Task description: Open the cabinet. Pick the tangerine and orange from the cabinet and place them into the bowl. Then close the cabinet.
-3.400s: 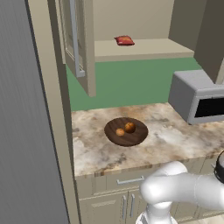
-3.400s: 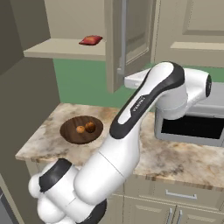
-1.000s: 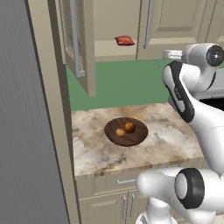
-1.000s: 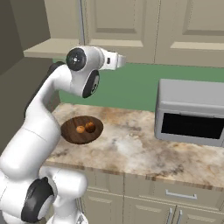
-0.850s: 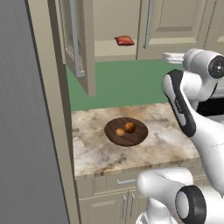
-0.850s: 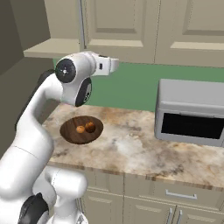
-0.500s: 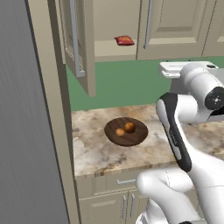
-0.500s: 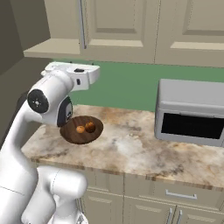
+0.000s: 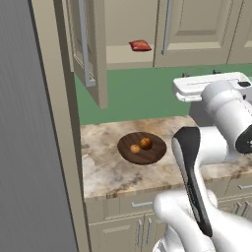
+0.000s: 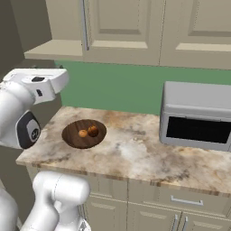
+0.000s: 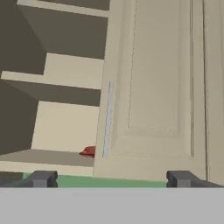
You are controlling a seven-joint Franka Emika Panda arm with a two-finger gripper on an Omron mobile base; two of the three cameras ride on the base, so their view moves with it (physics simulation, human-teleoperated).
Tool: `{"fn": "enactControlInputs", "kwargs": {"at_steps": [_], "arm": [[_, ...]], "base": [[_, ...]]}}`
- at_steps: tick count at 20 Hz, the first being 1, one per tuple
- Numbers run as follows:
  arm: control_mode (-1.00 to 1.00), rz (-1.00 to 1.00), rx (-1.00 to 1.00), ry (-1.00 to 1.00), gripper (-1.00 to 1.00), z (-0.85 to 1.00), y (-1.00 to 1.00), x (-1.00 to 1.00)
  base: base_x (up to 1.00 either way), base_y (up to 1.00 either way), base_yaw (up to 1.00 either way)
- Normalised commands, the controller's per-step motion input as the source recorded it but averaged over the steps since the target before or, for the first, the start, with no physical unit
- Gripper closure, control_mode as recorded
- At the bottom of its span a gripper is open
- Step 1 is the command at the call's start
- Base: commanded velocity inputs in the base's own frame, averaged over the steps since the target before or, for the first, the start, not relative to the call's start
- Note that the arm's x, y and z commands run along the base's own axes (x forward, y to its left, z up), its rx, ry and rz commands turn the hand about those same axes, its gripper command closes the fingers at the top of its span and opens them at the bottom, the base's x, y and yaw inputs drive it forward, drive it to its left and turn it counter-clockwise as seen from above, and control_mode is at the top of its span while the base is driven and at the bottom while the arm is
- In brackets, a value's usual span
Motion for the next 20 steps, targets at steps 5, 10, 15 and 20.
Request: {"fn": "enactControlInputs", "kwargs": {"at_steps": [5, 10, 15, 20], "arm": [[-1.00, 0.11, -0.05, 0.00, -1.00, 0.02, 0.63, -0.86], [-1.00, 0.16, -0.11, 0.00, -1.00, 0.00, 0.55, -0.52], [-1.00, 0.17, -0.05, 0.00, -1.00, 0.00, 0.68, -0.10], [-1.00, 0.08, 0.02, 0.00, -1.00, 0.00, 0.29, 0.00]], "base": [[0.00, 0.00, 0.00], [0.00, 0.00, 0.00], [0.00, 0.00, 0.00], [0.00, 0.00, 0.00]]}}
